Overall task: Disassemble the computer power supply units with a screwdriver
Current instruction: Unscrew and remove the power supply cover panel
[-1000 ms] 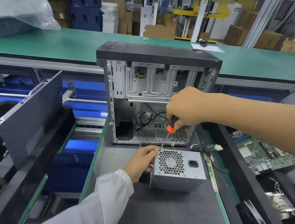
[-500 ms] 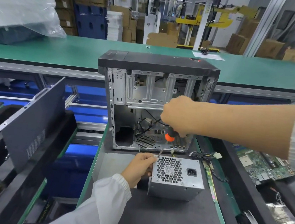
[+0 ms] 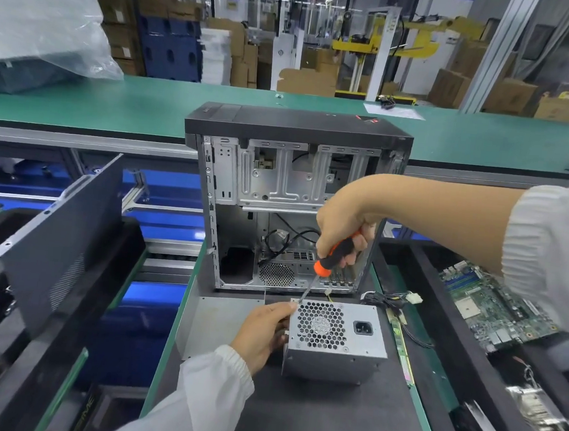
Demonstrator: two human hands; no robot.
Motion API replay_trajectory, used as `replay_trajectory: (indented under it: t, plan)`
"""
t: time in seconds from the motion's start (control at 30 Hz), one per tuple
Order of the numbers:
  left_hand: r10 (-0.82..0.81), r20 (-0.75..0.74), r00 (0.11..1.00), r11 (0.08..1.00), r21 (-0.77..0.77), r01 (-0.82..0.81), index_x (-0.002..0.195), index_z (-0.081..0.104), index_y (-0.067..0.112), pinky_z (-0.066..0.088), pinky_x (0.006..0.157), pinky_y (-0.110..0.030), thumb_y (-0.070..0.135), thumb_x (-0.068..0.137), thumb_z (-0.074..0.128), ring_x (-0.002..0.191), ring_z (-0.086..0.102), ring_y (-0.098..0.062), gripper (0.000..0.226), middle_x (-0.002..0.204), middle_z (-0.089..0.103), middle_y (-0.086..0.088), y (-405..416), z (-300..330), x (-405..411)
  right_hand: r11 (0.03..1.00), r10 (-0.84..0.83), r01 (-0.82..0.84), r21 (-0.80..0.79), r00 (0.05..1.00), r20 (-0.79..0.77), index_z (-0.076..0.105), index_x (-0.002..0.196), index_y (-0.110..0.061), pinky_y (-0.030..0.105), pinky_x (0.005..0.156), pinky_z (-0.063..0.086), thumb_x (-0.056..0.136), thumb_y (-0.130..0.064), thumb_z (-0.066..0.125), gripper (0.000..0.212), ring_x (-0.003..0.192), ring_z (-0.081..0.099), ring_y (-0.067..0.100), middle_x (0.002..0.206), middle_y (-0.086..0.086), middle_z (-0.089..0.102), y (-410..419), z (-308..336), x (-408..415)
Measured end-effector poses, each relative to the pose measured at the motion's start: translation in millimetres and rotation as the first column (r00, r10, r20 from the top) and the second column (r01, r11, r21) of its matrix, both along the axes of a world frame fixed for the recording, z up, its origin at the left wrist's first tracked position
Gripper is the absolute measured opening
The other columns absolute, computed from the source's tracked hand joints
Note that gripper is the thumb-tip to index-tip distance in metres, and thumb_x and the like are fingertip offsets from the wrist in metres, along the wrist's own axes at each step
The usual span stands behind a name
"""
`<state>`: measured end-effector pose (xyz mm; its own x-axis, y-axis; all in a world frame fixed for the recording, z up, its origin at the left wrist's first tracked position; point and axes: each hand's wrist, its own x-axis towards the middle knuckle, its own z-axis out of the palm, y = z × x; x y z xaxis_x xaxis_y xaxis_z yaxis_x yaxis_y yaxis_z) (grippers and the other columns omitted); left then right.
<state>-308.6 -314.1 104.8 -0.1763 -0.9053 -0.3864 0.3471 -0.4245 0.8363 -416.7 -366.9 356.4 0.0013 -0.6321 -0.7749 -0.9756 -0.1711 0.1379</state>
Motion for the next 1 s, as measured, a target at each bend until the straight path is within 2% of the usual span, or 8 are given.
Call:
replay_trajectory:
  t: [0.17,0.37,0.47,0.57,0.67,0.77,0.87,1.0]
  plan:
    - [-0.034,0.040,0.999,0.998,-0.057,0.036,0.076,0.076,0.012,0.039,0.058,-0.024,0.017,0.095,0.059,0.061,0.056,-0.011,0.026,0.076,0.065,-0.007,5.9,2.6,1.8,0.794,0.540,-0.567,-0.217,0.823,-0.174,0.055,0.068,-0.016,0.022,0.051,0.037,0.094,-0.030,0.051,0.030,0.059,0.054,0.019,0.063,-0.002,0.060,14.8,-5.2,-4.4]
    - [-0.076,0.066,0.995,0.987,-0.134,0.084,0.086,0.074,0.007,0.035,0.052,-0.020,0.013,0.097,0.057,0.061,0.058,-0.010,0.022,0.081,0.067,-0.010,12.3,6.9,6.3,-0.092,0.808,-0.958,-0.272,0.088,-0.583,0.062,0.096,-0.019,0.033,0.070,0.042,0.091,-0.009,0.050,0.016,0.086,0.056,0.023,0.093,-0.001,0.061,31.5,-7.8,-5.2]
    - [-0.081,0.058,0.995,0.986,-0.143,0.088,0.087,0.074,0.007,0.039,0.052,-0.019,0.012,0.098,0.055,0.061,0.060,-0.010,0.022,0.078,0.069,-0.008,14.0,9.6,5.6,-0.295,0.804,-0.923,-0.248,-0.099,-0.586,0.062,0.085,-0.016,0.033,0.065,0.041,0.090,-0.005,0.050,0.017,0.081,0.050,0.021,0.085,-0.001,0.056,40.4,-11.1,5.0]
    - [-0.073,0.071,0.995,0.985,-0.150,0.083,0.083,0.071,0.006,0.040,0.056,-0.022,0.011,0.098,0.054,0.060,0.058,-0.011,0.023,0.076,0.066,-0.008,12.1,12.5,4.8,-0.163,0.820,-0.937,-0.310,0.046,-0.571,0.058,0.084,-0.011,0.030,0.056,0.034,0.088,0.000,0.048,0.015,0.070,0.048,0.022,0.086,0.004,0.056,54.0,-19.2,23.1]
    - [-0.087,0.100,0.991,0.980,-0.170,0.103,0.080,0.068,0.005,0.037,0.049,-0.017,0.010,0.098,0.053,0.057,0.057,-0.010,0.024,0.075,0.065,-0.009,11.5,12.3,5.3,0.352,0.734,-0.858,-0.373,0.500,-0.459,0.059,0.096,-0.009,0.027,0.046,0.037,0.087,-0.015,0.061,0.011,0.056,0.046,0.019,0.075,0.003,0.055,49.1,-9.4,37.0]
    - [-0.096,0.119,0.988,0.981,-0.155,0.114,0.088,0.073,0.004,0.039,0.047,-0.017,0.012,0.098,0.055,0.059,0.061,-0.010,0.023,0.075,0.070,-0.006,12.1,10.4,5.2,0.930,0.273,-0.331,-0.162,0.914,-0.301,0.055,0.092,-0.004,0.014,0.031,0.031,0.089,-0.046,0.061,0.042,0.035,0.042,0.011,0.074,0.008,0.062,22.8,1.4,42.5]
    - [-0.087,0.121,0.989,0.983,-0.148,0.104,0.091,0.074,0.004,0.040,0.048,-0.018,0.014,0.097,0.057,0.061,0.061,-0.012,0.021,0.079,0.070,-0.010,10.7,7.5,4.7,0.996,-0.070,0.079,0.031,0.973,-0.219,0.051,0.095,-0.001,0.014,0.029,0.021,0.100,-0.041,0.038,0.042,0.032,0.032,0.007,0.073,0.004,0.054,-1.0,5.6,33.2]
    - [-0.092,0.114,0.989,0.981,-0.160,0.109,0.085,0.075,0.007,0.039,0.046,-0.017,0.016,0.096,0.059,0.059,0.058,-0.011,0.021,0.078,0.067,-0.009,8.6,4.2,6.6,0.998,0.056,-0.056,0.005,0.985,-0.161,0.057,0.093,-0.003,0.015,0.036,0.028,0.101,-0.030,0.036,0.035,0.040,0.040,0.008,0.065,0.000,0.053,-2.1,3.3,18.8]
